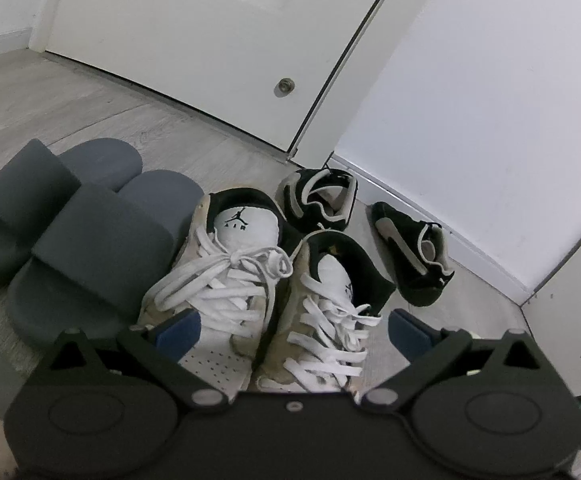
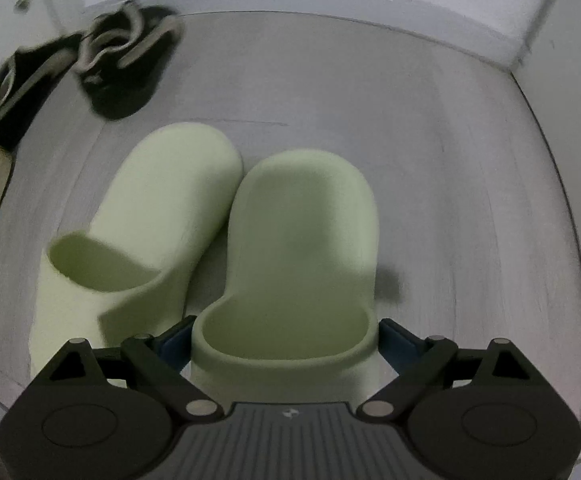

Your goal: Organize scattered shoes

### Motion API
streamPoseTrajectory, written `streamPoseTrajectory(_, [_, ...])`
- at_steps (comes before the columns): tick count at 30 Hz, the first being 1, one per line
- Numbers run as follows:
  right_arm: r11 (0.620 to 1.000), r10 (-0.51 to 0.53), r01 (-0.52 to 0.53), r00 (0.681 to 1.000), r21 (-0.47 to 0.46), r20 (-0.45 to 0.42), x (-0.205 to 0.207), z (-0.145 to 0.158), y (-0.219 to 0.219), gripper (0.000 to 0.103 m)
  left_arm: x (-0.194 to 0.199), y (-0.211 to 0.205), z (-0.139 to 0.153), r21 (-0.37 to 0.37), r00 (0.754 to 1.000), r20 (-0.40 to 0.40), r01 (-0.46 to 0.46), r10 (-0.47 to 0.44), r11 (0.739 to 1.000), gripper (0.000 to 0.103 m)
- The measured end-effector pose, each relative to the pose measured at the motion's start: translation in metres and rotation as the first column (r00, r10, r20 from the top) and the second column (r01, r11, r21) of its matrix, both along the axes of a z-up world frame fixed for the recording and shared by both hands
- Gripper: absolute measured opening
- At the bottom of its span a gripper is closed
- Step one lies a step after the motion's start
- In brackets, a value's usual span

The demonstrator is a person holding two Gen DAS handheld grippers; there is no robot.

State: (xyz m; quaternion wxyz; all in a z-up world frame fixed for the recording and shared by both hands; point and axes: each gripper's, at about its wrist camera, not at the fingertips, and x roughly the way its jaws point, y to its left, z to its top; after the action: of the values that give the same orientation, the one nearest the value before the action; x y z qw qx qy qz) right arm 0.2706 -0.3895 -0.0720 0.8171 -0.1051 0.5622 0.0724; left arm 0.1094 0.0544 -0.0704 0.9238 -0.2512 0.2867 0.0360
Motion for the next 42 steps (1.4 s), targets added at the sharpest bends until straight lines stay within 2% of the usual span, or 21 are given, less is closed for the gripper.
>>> streamPoseTrajectory(3, [0.990, 0.113, -0.110, 0.993, -0.083, 0.022, -0.004, 0.000, 0.028, 0.093, -0.001, 0.002, 0.000, -0.005, 1.000, 0.001, -0.007, 0.007, 1.000, 0.102])
streamPoseTrajectory(6, [0.986, 0.141, -0.141, 0.990, -0.095, -0.003, -0.003, -0.004, 0.054, 0.093, -0.001, 0.003, 0.000, -0.010, 1.000, 0.001, -0.009, 0.009, 1.000, 0.102])
streamPoseTrajectory(11, [0.993, 0.116, -0.116, 0.993, -0.020, -0.023, -0.008, -0.011, 0.089, 0.093, -0.001, 0.002, 0.000, -0.010, 1.000, 0.004, -0.005, 0.005, 1.000, 0.102])
streamPoseTrajectory(18, [0.995, 0.102, -0.102, 0.995, -0.001, -0.018, -0.016, -0.011, 0.144, 0.093, -0.002, 0.004, 0.001, -0.016, 1.000, 0.011, -0.007, 0.007, 1.000, 0.102])
streamPoseTrajectory(20, [0.998, 0.055, -0.055, 0.998, 0.025, -0.011, -0.019, -0.010, 0.153, 0.095, -0.002, 0.004, 0.001, -0.018, 1.000, 0.012, -0.008, 0.009, 1.000, 0.102])
streamPoseTrajectory(21, [1.000, 0.019, -0.019, 1.000, 0.004, 0.000, -0.022, -0.012, 0.159, 0.095, -0.003, 0.004, 0.000, -0.019, 1.000, 0.012, -0.009, 0.009, 1.000, 0.102])
streamPoseTrajectory(23, [1.000, 0.010, -0.010, 1.000, 0.008, 0.019, -0.022, -0.012, 0.157, 0.095, -0.003, 0.004, 0.001, -0.021, 1.000, 0.014, -0.010, 0.010, 1.000, 0.102])
streamPoseTrajectory(26, [0.984, -0.079, 0.065, 0.994, 0.164, 0.079, -0.029, -0.008, 0.131, 0.095, -0.002, 0.003, 0.001, -0.019, 1.000, 0.013, -0.010, 0.010, 1.000, 0.102])
streamPoseTrajectory(28, [0.969, -0.132, 0.111, 0.988, 0.223, 0.081, -0.030, -0.005, 0.121, 0.095, -0.002, 0.003, 0.001, -0.019, 1.000, 0.013, -0.012, 0.012, 1.000, 0.102])
streamPoseTrajectory(29, [0.956, -0.166, 0.140, 0.983, 0.258, 0.080, -0.031, -0.003, 0.116, 0.096, -0.002, 0.003, 0.001, -0.018, 1.000, 0.013, -0.013, 0.013, 1.000, 0.102])
streamPoseTrajectory(31, [0.904, -0.268, 0.214, 0.958, 0.370, 0.099, -0.036, 0.007, 0.100, 0.101, -0.002, 0.003, 0.001, -0.018, 1.000, 0.014, -0.015, 0.015, 1.000, 0.102])
streamPoseTrajectory(35, [0.868, -0.288, 0.216, 0.952, 0.447, 0.099, -0.038, 0.007, 0.100, 0.103, -0.003, 0.003, 0.001, -0.018, 1.000, 0.017, -0.018, 0.018, 1.000, 0.102])
streamPoseTrajectory(38, [0.915, -0.225, 0.162, 0.965, 0.371, 0.133, -0.043, 0.004, 0.116, 0.103, -0.003, 0.003, 0.001, -0.019, 1.000, 0.020, -0.017, 0.017, 1.000, 0.102])
streamPoseTrajectory(40, [0.963, -0.140, 0.091, 0.973, 0.254, 0.181, -0.049, 0.004, 0.137, 0.103, -0.004, 0.003, 0.001, -0.018, 1.000, 0.021, -0.016, 0.017, 1.000, 0.102])
streamPoseTrajectory(41, [0.978, -0.104, 0.060, 0.970, 0.198, 0.219, -0.053, 0.007, 0.147, 0.103, -0.004, 0.003, 0.001, -0.017, 1.000, 0.021, -0.016, 0.016, 1.000, 0.102])
streamPoseTrajectory(42, [0.981, -0.097, 0.054, 0.969, 0.187, 0.228, -0.054, 0.007, 0.149, 0.103, -0.004, 0.003, 0.001, -0.017, 1.000, 0.021, -0.016, 0.016, 1.000, 0.102])
